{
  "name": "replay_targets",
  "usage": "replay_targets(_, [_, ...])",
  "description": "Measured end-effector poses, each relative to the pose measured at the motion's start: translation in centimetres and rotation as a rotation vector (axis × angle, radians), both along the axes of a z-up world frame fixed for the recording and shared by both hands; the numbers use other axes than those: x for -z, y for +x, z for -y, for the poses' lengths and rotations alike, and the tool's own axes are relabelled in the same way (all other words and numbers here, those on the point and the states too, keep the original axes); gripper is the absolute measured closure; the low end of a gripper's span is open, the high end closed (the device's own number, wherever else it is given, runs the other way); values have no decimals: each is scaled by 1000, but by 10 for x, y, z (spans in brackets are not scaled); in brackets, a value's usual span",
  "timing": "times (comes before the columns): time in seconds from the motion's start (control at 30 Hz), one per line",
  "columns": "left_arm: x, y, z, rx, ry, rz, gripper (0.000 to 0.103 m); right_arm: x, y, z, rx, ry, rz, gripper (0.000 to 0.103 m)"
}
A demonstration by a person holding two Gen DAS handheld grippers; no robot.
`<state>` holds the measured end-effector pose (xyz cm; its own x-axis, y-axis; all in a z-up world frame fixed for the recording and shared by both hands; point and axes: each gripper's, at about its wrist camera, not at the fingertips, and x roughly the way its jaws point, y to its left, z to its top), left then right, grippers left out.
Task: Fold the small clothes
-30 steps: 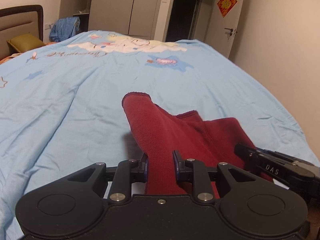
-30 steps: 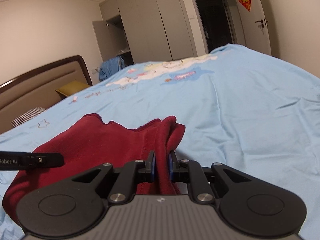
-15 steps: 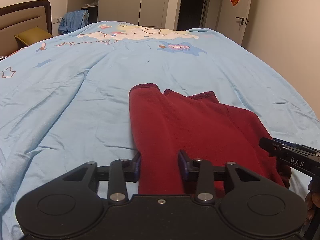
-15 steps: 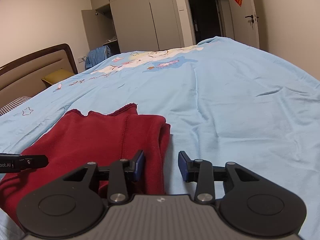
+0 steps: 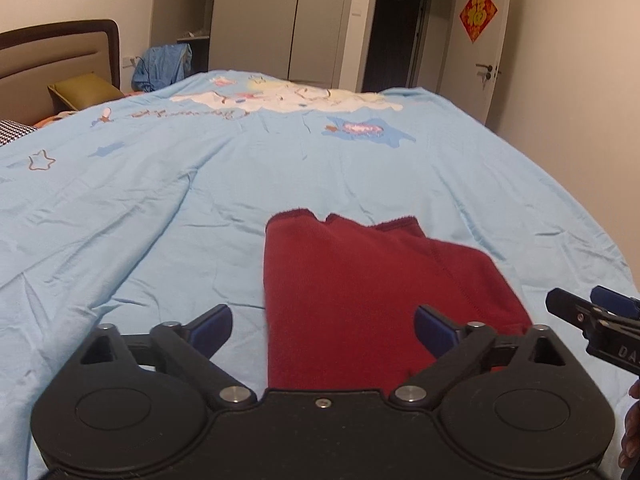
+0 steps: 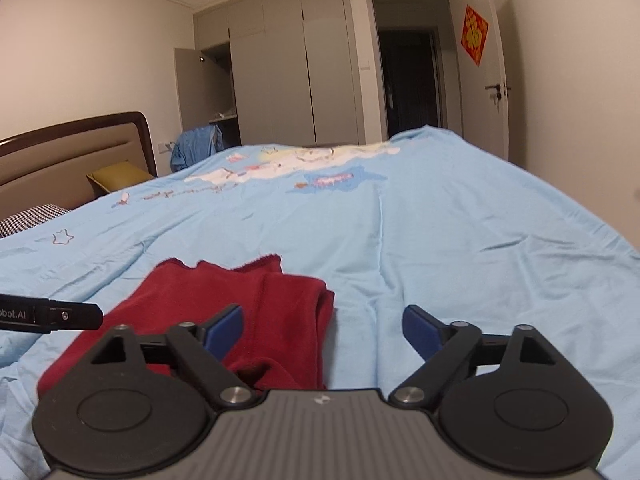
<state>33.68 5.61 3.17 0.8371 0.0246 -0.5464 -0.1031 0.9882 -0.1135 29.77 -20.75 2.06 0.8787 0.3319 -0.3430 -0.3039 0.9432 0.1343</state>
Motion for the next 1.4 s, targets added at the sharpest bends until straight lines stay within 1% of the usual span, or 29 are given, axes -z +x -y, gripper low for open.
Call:
replay_targets(0.03, [-3,-6,1,-2,1,12,1,-3,-7,1,-1,3,15,5])
replay_targets(0.1, [-7,-17,3,-4,5,31,1,-9,-19,4,-3,10,42,1])
replay_targets(0.13, [-9,-23,3,-2,6,39,1,-12,-26,5,-5,13,54,0])
replay_targets(0.37, [-16,-74,8,4,-1,107,1,-19,-71,12,-20,23,102,0])
replay_targets(0.57, [-16,-113,12,7,21,133,1,-15,-109,21,-11,33,121,0])
replay_targets(0.73, [-8,-141,15,16,34,145,1,-4,-137,24,-11,24,124,0])
replay_targets(0.93, [5,-163,20,34,43,166,1,13,-156,27,0,6,113,0])
replay_targets(1.03, [13,-169,21,39,51,166,1,19,-162,29,7,16,103,0])
replay_targets(1.2, [23,-175,21,36,56,147,1,24,-166,29,17,13,92,0])
replay_targets(1.4, [26,-178,18,30,48,141,1,27,-168,30,28,20,76,0])
